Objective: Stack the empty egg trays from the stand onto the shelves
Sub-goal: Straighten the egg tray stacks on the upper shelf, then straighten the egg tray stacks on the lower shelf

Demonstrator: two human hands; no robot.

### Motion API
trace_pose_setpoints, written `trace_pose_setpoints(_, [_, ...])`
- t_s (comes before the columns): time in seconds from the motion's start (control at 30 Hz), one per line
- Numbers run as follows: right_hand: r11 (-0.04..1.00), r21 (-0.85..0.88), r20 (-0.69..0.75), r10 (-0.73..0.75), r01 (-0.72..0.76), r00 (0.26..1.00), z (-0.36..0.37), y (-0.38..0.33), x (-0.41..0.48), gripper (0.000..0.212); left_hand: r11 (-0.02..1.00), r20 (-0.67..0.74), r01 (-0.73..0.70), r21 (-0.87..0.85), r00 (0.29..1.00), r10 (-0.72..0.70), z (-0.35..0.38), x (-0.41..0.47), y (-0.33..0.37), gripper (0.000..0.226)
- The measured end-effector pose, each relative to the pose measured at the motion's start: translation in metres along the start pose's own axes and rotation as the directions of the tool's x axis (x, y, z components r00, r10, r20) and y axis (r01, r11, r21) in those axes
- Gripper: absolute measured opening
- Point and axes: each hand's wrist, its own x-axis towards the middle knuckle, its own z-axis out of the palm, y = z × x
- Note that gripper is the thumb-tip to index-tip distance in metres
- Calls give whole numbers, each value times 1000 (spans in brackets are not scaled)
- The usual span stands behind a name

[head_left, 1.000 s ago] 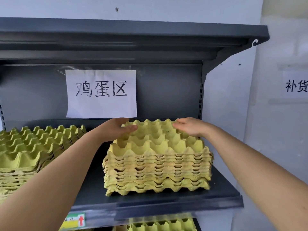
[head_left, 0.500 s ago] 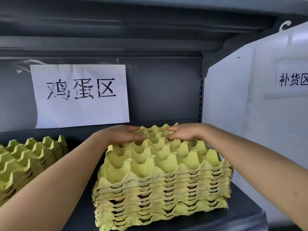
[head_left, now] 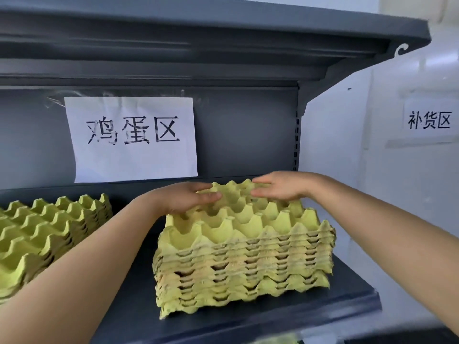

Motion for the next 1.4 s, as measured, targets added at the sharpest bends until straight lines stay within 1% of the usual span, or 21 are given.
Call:
trace_pose_setpoints(0.03, [1000, 21, -26, -20, 21, 999, -1, -5, -13, 65, 1000, -8, -20, 19, 1000, 20, 2, -14, 5, 85])
trace_pose_setpoints(0.13, [991, 78, -105, -102, 110, 989, 5, -20, -54, 65, 987, -54, -67, 144, 996, 76, 11, -62, 15, 93])
trace_pose_setpoints(0.23, [989, 39, -83, -140, 144, 987, 28, -27, -84, 74, 969, -76, -82, 235, 992, 103, 25, -99, 19, 102])
trace_pose_setpoints(0.3, [992, -21, -112, -126, 124, 986, 48, -26, -95, 79, 955, -106, -58, 291, 990, 93, 38, -110, 14, 95])
trace_pose_setpoints(0.4, [989, -88, -213, -137, 121, 967, 65, -25, -98, 78, 949, -182, -62, 308, 976, 123, 53, -112, 5, 86])
trace_pose_setpoints(0.5, [988, -99, -243, -138, 117, 960, 66, -27, -100, 79, 958, -250, -58, 280, 959, 131, 60, -113, 1, 87])
trace_pose_setpoints(0.57, [987, -89, -275, -156, 137, 949, 68, -28, -103, 78, 960, -311, -32, 277, 943, 122, 66, -116, 1, 80])
trace_pose_setpoints(0.67, [981, -85, -386, -192, 173, 902, 71, -31, -114, 66, 943, -428, 1, 332, 891, 150, 78, -130, 5, 64])
trace_pose_setpoints(0.77, [967, -138, -474, -254, 214, 843, 75, -40, -131, 51, 919, -511, 18, 393, 836, 202, 87, -151, 7, 60])
trace_pose_setpoints(0.87, [957, -115, -493, -287, 266, 821, 84, -54, -149, 47, 919, -543, 35, 392, 816, 200, 94, -176, 5, 52])
trace_pose_setpoints(0.97, [937, -110, -507, -341, 333, 792, 105, -76, -164, 46, 918, -607, 5, 395, 752, 258, 107, -205, -4, 40])
trace_pose_setpoints(1.03, [927, -80, -499, -356, 367, 790, 124, -93, -172, 44, 915, -624, -10, 404, 728, 284, 119, -225, -16, 32])
trace_pose_setpoints(1.17, [915, -11, -456, -364, 404, 812, 171, -130, -178, 36, 907, -594, 29, 419, 765, 250, 144, -261, -56, 25])
trace_pose_setpoints(1.23, [914, 21, -429, -359, 406, 829, 197, -150, -178, 36, 899, -569, 57, 434, 791, 224, 155, -278, -83, 25])
trace_pose_setpoints(1.3, [913, 31, -392, -364, 408, 845, 223, -171, -176, 38, 893, -534, 96, 440, 827, 175, 164, -295, -111, 24])
trace_pose_setpoints(1.4, [909, 67, -319, -371, 411, 872, 259, -205, -172, 35, 899, -480, 142, 414, 873, 83, 172, -319, -159, 23])
